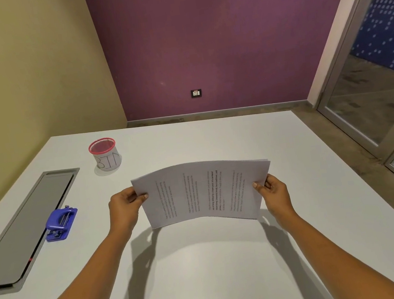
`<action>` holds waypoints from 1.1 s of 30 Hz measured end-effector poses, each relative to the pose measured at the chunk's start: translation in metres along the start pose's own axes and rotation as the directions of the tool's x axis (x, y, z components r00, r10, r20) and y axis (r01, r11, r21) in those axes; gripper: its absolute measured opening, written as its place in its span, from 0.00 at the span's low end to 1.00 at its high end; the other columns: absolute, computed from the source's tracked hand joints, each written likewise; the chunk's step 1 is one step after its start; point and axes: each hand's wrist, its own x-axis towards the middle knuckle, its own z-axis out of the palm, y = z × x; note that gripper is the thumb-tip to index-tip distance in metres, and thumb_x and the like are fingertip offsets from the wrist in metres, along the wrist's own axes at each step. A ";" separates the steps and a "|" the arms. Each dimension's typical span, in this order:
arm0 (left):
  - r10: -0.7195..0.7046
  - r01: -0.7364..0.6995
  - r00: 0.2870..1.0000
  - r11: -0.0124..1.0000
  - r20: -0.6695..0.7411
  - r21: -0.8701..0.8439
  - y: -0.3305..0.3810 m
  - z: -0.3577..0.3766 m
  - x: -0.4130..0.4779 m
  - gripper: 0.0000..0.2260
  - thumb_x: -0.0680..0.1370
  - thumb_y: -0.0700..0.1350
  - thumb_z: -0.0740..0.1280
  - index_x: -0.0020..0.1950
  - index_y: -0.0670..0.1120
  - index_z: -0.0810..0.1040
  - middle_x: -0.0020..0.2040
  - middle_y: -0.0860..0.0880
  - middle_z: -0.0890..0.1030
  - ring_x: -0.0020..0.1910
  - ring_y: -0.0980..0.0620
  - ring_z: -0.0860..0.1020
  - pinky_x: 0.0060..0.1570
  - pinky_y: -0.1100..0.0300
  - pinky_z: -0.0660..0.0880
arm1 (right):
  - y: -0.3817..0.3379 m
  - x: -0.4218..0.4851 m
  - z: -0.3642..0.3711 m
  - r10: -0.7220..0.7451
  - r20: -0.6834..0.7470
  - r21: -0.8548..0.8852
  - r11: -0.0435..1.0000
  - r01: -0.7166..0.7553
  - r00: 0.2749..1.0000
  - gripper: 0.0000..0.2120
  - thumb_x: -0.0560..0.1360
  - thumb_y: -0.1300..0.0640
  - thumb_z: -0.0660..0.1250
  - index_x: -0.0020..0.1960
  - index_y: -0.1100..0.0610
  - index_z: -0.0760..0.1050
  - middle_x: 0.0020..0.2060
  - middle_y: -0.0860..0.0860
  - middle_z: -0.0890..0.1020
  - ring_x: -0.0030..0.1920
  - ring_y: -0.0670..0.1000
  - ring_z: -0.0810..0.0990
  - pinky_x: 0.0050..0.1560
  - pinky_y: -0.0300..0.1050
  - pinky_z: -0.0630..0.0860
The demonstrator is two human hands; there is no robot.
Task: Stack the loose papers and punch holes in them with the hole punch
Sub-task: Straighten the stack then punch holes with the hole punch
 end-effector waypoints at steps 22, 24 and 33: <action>-0.043 0.045 0.998 0.998 -0.044 0.032 0.000 0.002 -0.004 0.10 0.72 0.31 0.67 0.52 0.36 0.80 0.48 0.43 0.81 0.46 0.47 0.78 0.54 0.56 0.73 | 0.002 0.006 0.006 0.024 0.046 -0.089 0.996 -0.020 0.999 0.13 0.78 0.62 0.61 0.62 0.59 0.71 0.53 0.52 0.78 0.53 0.53 0.76 0.56 0.51 0.75; -0.040 0.041 0.998 0.999 -0.053 0.010 0.001 0.002 -0.003 0.09 0.72 0.30 0.67 0.51 0.36 0.80 0.47 0.43 0.81 0.46 0.46 0.79 0.56 0.53 0.75 | 0.002 0.007 0.007 0.022 0.040 -0.094 0.995 -0.019 0.999 0.12 0.78 0.62 0.61 0.61 0.59 0.72 0.52 0.52 0.78 0.53 0.53 0.77 0.55 0.50 0.75; -0.105 0.099 0.991 0.993 -0.083 -0.066 0.004 0.004 -0.001 0.09 0.73 0.28 0.64 0.50 0.37 0.80 0.46 0.42 0.80 0.44 0.42 0.79 0.54 0.52 0.76 | 0.015 0.009 -0.002 0.064 -0.277 -0.172 0.978 -0.115 0.959 0.19 0.74 0.58 0.68 0.62 0.62 0.70 0.56 0.56 0.78 0.58 0.54 0.75 0.63 0.55 0.72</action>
